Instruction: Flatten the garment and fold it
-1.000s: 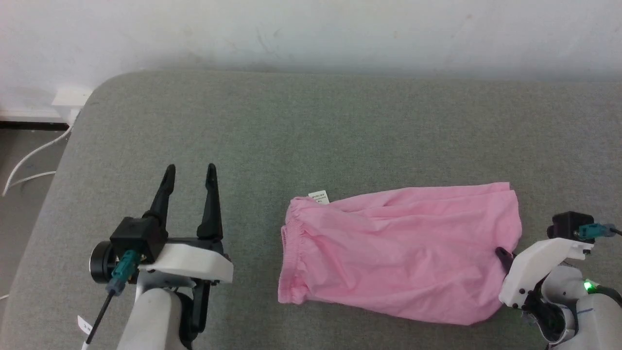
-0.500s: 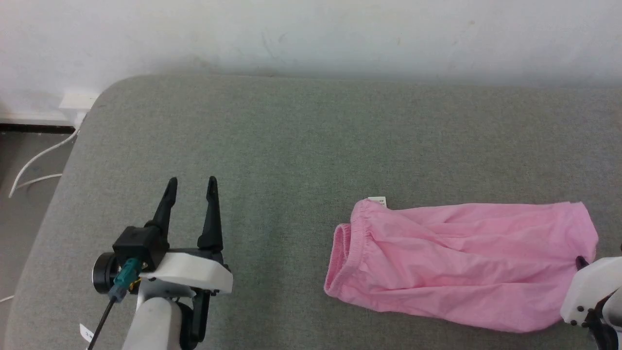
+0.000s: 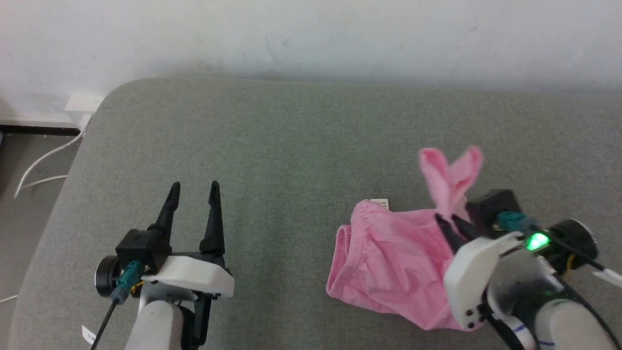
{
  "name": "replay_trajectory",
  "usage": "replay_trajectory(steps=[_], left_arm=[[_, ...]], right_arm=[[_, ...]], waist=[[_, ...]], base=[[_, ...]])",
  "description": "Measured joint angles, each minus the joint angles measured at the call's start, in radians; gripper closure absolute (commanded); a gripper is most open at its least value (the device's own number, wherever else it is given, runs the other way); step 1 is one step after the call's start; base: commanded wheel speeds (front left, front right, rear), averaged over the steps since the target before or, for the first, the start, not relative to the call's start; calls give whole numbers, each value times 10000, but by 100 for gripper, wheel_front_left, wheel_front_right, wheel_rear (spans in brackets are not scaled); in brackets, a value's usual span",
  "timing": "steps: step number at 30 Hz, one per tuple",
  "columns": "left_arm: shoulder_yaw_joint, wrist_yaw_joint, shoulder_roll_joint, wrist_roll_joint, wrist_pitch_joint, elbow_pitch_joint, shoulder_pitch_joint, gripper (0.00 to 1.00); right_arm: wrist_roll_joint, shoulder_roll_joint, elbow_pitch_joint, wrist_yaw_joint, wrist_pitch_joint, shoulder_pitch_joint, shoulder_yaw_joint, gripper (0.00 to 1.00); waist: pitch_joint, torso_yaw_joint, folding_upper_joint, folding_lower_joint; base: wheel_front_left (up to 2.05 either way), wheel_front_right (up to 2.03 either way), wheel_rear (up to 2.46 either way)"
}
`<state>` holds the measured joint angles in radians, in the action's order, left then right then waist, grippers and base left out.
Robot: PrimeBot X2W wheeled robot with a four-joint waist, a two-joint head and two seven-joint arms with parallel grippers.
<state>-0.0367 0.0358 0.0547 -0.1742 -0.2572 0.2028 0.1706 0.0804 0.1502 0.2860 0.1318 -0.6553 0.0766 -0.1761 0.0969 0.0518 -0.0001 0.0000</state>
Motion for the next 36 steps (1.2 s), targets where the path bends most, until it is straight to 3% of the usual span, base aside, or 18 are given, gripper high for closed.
replay_trajectory(steps=[5, 12, 14, 15, 20, 25, 30, 36], left_arm=[[-46, 63, -13, -21, 2, 77, 16, 0], [-255, -13, -27, -186, 2, 59, 163, 0], [-257, -19, -25, -213, 2, 63, 220, 0], [-265, -29, -25, -215, 2, 61, 225, 0], [-222, -79, -27, -215, 2, 67, 225, 0], [-161, -115, -27, -217, 0, 56, 206, 0], [-155, -121, -29, -217, 2, -12, 150, 0], [-157, -192, -31, -217, 2, -88, 140, 0]], right_arm=[[324, 263, -1143, 0, -389, 1110, -2226, 100], [840, -291, -3409, 0, -454, 1960, -3519, 98], [1110, -433, -3764, 0, -291, 2080, -3636, 24], [1352, -523, -3862, 0, -201, 2104, -3643, 0], [2905, -826, -3473, -2, 713, 2107, -3398, 0], [4337, -980, -1929, -2, 2936, 2086, -2441, 0], [4207, -999, -1030, -2, 5248, 1545, -270, 0], [3340, -968, -1856, -4, 6790, 265, 1893, 0]], waist=[[78, 162, 0, 0], [343, 438, 0, 0], [427, 517, 0, 1], [463, 550, 0, 1], [519, 561, 0, 1], [379, 394, 0, 0], [228, 141, 0, -1], [108, -98, 0, -1]], base=[[0, 0, 0], [0, 0, 0], [0, 0, 0], [0, 0, 0], [0, 0, 0], [0, 0, 0], [0, 0, 0], [0, 0, 0]])
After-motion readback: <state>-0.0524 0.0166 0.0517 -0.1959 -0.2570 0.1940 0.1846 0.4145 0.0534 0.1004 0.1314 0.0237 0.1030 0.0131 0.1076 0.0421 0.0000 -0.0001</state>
